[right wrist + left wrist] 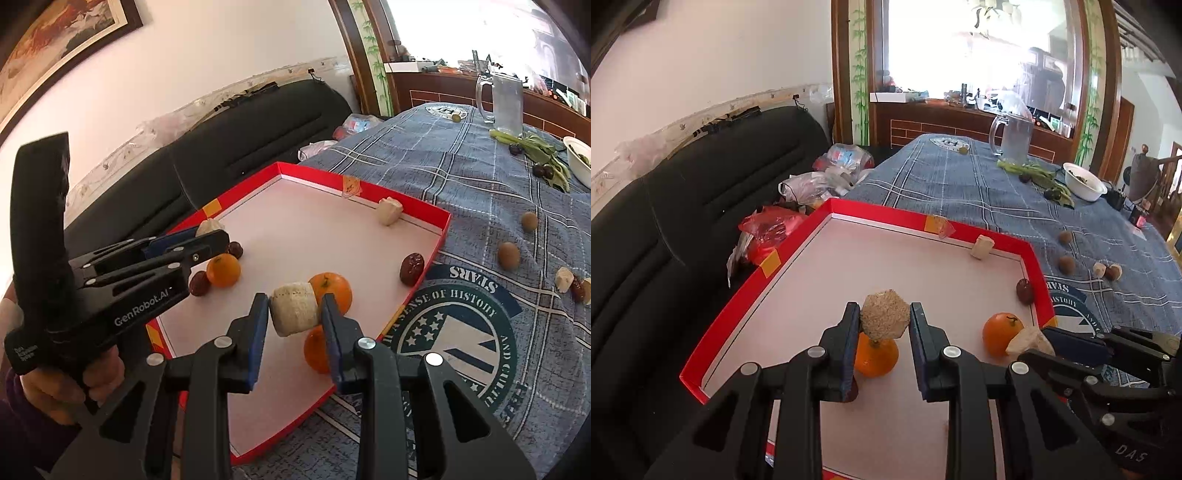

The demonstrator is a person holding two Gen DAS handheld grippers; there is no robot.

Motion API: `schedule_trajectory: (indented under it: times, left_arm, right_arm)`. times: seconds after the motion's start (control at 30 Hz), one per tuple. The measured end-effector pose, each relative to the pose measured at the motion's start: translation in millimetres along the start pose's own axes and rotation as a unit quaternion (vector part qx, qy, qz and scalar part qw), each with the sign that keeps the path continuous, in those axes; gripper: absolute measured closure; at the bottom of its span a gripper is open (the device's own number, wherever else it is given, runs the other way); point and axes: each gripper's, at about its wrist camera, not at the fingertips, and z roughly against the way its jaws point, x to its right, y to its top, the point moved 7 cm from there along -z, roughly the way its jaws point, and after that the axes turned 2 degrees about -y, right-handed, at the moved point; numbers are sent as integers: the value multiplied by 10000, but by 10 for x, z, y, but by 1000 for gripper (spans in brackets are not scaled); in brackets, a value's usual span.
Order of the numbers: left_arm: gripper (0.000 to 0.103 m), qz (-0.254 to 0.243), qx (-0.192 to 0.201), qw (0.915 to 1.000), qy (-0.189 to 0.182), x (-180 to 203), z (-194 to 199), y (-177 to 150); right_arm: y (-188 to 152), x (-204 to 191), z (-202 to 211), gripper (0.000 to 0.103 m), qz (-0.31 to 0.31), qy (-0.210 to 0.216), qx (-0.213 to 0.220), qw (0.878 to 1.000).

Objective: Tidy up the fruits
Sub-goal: 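Carry the yam cube and yam slice over the red tray and release both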

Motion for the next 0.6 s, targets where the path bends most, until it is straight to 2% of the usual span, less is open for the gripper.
schedule_trajectory:
  times: [0.27, 0.6]
  left_arm:
    - [77, -31, -209, 9998, 23, 37, -106, -65]
    - [77, 13, -206, 9997, 119, -30, -115, -54]
  right_arm:
    - [-19, 5, -36, 71, 74, -5, 1, 10000]
    - [-68, -154, -63, 71, 394, 153, 8, 9991]
